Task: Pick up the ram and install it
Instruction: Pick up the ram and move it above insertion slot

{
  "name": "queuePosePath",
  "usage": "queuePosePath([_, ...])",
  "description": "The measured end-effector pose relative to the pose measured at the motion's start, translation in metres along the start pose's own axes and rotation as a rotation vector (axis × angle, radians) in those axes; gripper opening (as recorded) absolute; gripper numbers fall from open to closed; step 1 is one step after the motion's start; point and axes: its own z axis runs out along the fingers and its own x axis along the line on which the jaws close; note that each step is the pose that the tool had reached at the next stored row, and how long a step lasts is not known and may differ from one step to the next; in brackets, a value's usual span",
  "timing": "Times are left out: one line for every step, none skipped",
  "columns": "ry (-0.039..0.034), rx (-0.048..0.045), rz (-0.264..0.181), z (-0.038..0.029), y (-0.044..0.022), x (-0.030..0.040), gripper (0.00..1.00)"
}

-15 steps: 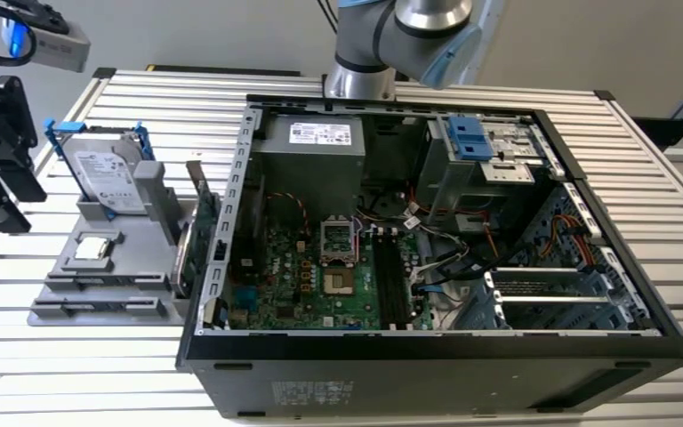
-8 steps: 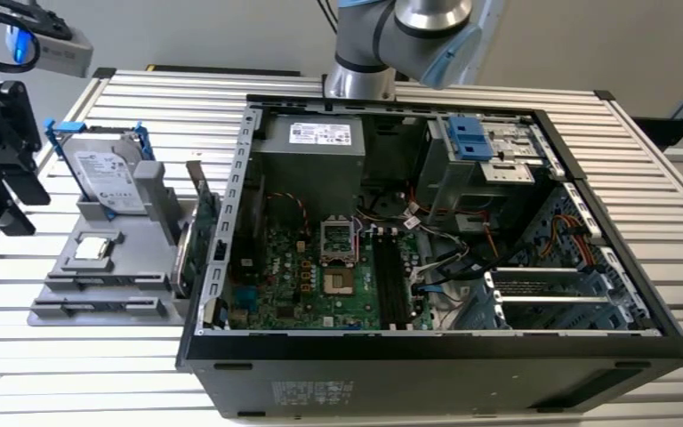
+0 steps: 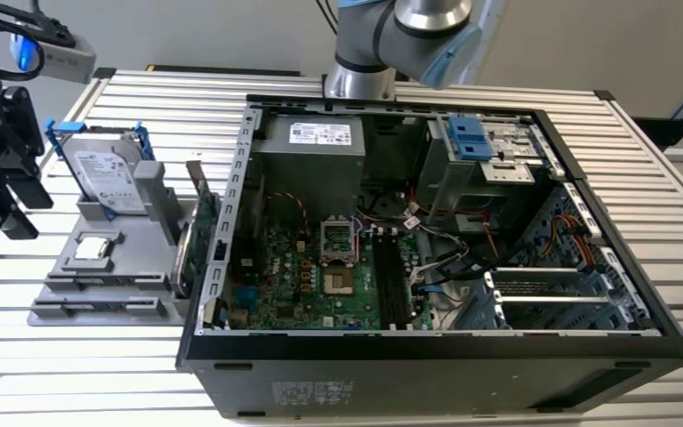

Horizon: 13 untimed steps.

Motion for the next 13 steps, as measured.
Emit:
queuePosePath([0.0000, 0.0000, 0.000, 0.0006, 0.0000, 0.0000, 1.00])
queuePosePath([0.0001, -0.0001, 0.000, 0.0011, 0.0000, 0.0000, 1.00])
queuePosePath([0.0000, 0.0000, 0.000, 0.0017, 0.0000, 0.0000, 1.00])
queuePosePath([0.0000, 0.0000, 0.000, 0.0023, 0.0000, 0.0000, 1.00])
queuePosePath([0.0000, -0.0001, 0.000, 0.0028, 0.0000, 0.0000, 1.00])
queuePosePath([0.0000, 0.0000, 0.000, 0.0033, -0.0001, 0.0000, 1.00])
queuePosePath([0.0000, 0.0000, 0.000, 0.0040, -0.0001, 0.0000, 1.00])
queuePosePath([-0.0001, 0.0000, 0.000, 0.0048, -0.0001, 0.0000, 1.00])
queuePosePath([-0.0001, 0.0001, 0.000, 0.0056, -0.0001, 0.0000, 1.00])
queuePosePath([-0.0001, 0.0001, 0.000, 0.0063, -0.0001, 0.0000, 1.00])
queuePosePath([0.0000, 0.0000, 0.000, 0.0069, -0.0001, 0.0000, 1.00])
queuePosePath([0.0000, 0.0000, 0.000, 0.0075, -0.0002, 0.0000, 1.00])
queuePosePath([0.0000, -0.0001, 0.000, 0.0080, -0.0002, 0.0000, 1.00])
